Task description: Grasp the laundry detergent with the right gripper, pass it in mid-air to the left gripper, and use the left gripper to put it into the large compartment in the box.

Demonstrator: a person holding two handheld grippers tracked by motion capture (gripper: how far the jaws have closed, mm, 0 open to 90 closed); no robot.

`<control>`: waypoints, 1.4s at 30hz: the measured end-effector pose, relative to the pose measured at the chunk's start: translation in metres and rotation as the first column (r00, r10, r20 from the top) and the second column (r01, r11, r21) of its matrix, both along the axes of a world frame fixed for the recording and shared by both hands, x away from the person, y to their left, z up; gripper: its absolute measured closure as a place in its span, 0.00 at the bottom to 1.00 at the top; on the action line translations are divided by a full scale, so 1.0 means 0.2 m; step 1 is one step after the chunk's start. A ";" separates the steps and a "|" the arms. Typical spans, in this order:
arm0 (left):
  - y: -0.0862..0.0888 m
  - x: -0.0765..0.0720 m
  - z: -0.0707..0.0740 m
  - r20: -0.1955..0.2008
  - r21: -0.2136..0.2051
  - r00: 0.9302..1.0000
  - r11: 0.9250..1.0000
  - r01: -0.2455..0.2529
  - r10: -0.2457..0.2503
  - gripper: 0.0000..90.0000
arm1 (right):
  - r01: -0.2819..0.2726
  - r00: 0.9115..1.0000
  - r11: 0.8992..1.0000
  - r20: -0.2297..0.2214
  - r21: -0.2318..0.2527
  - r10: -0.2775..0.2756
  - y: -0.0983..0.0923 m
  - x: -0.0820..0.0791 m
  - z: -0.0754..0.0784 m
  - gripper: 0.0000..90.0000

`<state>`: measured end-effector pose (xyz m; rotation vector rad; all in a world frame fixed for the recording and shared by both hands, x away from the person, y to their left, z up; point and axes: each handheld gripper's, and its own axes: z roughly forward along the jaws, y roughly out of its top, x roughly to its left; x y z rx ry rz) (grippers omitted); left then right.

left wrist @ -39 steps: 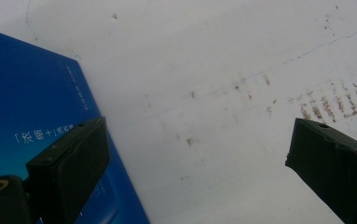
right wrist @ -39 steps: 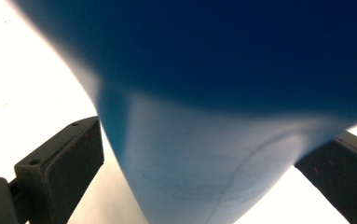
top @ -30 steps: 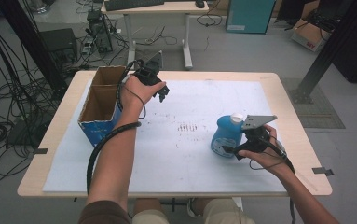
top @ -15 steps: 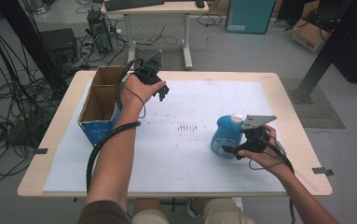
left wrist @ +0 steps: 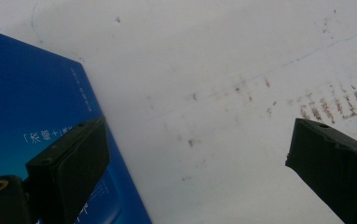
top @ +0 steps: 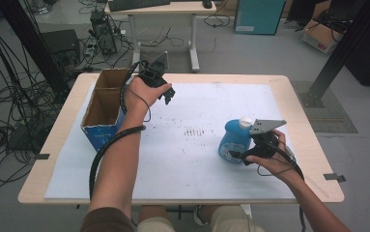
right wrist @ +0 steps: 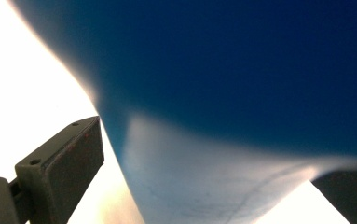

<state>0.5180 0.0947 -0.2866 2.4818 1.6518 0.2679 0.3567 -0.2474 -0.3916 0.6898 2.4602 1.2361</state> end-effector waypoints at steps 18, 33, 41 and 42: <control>0.01 0.00 0.01 0.002 -0.006 1.000 1.000 -0.001 0.001 0.07 | 0.006 1.000 1.000 0.008 0.005 -0.006 0.00 0.00 0.00 0.03; 0.02 -0.01 0.01 0.001 -0.004 1.000 1.000 -0.003 0.003 0.07 | 0.005 1.000 1.000 0.010 0.011 -0.005 0.00 -0.01 0.00 0.04; 0.02 0.00 0.01 0.000 -0.001 1.000 1.000 0.001 -0.001 0.07 | 0.008 1.000 1.000 0.014 0.016 -0.008 0.00 -0.01 -0.01 0.04; 0.02 0.00 0.01 0.000 0.001 1.000 1.000 0.000 0.000 0.07 | 0.007 1.000 1.000 0.015 0.015 -0.008 0.00 -0.01 -0.01 0.04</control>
